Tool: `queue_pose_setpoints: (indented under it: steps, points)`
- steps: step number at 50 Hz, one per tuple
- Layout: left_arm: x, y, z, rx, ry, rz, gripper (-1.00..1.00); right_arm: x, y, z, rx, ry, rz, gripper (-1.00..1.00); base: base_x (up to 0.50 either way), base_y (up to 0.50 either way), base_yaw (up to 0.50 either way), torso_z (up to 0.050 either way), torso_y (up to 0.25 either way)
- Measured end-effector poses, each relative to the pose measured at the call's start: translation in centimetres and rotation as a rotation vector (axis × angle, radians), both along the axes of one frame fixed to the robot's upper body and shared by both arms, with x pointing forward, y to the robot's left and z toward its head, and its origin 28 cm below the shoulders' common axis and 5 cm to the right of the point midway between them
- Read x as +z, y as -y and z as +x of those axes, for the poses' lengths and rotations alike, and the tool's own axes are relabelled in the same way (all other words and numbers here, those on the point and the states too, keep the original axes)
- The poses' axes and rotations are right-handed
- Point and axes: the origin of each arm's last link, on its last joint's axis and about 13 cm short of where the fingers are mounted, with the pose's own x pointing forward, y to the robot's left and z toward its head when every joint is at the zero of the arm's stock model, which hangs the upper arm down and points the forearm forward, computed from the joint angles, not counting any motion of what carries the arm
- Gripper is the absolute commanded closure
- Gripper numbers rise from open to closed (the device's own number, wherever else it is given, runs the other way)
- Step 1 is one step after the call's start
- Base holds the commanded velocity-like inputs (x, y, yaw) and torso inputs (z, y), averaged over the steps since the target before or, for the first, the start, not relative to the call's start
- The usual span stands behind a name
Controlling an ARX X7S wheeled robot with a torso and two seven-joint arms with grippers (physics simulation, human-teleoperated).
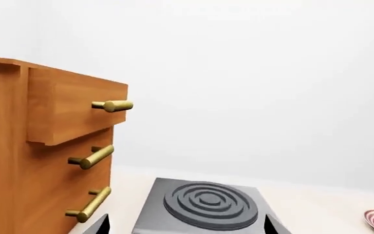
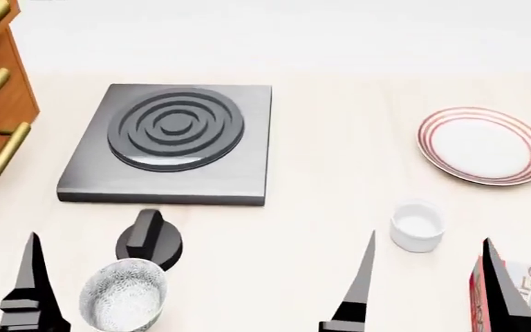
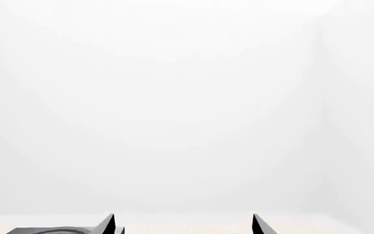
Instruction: Pick the akita bowl on the cookies box and place it on the plate.
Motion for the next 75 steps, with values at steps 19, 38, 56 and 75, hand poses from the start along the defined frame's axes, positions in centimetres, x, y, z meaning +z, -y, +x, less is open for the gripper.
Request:
queue_pose_setpoints:
  steps: [19,38,56,75]
  points:
    - [0.6,0.0,-0.2,-0.009,0.018,0.005,-1.00,0.5,0.0,-0.4,0.021,0.021,-0.013,-1.00,0.50,0.00,0.00,0.000,0.001]
    - [0.7,0.0,-0.4,-0.010,0.030,0.002,-1.00,0.7,0.1,-0.6,0.026,0.043,-0.029,-1.00,0.50,0.00,0.00,0.000,0.000]
    - [0.6,-0.1,-0.5,-0.011,0.027,0.001,-1.00,1.1,0.3,-0.8,0.018,0.055,-0.029,-1.00,-0.01,-0.33,0.00,0.000,0.000]
    - [0.6,-0.1,-0.5,-0.012,0.026,0.000,-1.00,1.1,0.4,-1.0,0.021,0.056,-0.037,-1.00,0.00,-0.50,0.00,0.000,0.000]
